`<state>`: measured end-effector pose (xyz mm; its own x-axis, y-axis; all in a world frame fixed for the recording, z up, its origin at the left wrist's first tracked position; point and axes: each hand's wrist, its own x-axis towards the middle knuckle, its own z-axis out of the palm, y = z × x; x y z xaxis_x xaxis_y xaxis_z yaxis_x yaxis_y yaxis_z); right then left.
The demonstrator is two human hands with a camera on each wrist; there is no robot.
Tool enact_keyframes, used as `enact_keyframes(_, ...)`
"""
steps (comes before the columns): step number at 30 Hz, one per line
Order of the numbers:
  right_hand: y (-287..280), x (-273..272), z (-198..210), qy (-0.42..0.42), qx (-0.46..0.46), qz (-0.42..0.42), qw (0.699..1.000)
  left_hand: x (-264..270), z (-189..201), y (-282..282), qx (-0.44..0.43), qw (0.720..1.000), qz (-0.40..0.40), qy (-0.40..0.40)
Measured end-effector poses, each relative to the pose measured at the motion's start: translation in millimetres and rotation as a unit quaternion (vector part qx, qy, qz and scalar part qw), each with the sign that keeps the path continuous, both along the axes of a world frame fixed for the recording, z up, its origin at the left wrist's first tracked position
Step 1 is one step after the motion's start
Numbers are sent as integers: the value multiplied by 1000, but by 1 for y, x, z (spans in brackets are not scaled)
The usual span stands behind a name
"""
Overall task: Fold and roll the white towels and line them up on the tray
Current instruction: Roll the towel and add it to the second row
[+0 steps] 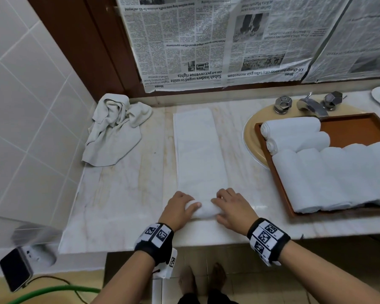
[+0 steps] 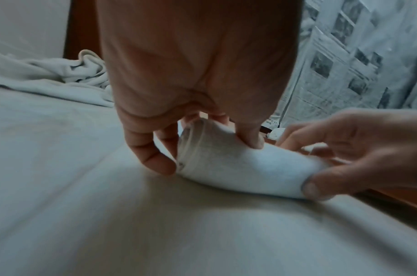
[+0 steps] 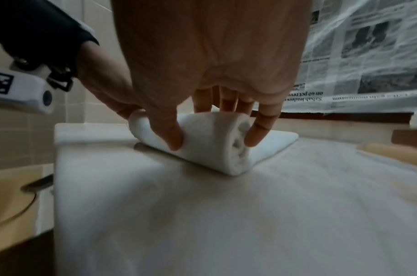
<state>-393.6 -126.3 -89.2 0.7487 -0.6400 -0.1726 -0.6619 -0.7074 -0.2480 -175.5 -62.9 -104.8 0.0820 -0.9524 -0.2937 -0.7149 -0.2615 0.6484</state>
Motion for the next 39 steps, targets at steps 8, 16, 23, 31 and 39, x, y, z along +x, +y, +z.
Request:
enact_keyframes(8,-10,6,14,-89,196,-103,971,0,-4,19,-78,990,-89,-81)
enact_keyframes(16,12,-5,-2,-30,22,-28,999,4,1,-9,44,995,-74,-43)
enact_keyframes(23,-11,8,6,-74,184,-129,972,-1,0,19,-76,982,-122,-123)
enact_keyframes(31,8,-8,5,-38,56,-55,996,9,-7,5,33,992,-120,-3)
enact_keyframes(39,-12,-8,4,-74,224,-104,966,0,4,10,-27,993,-115,-19)
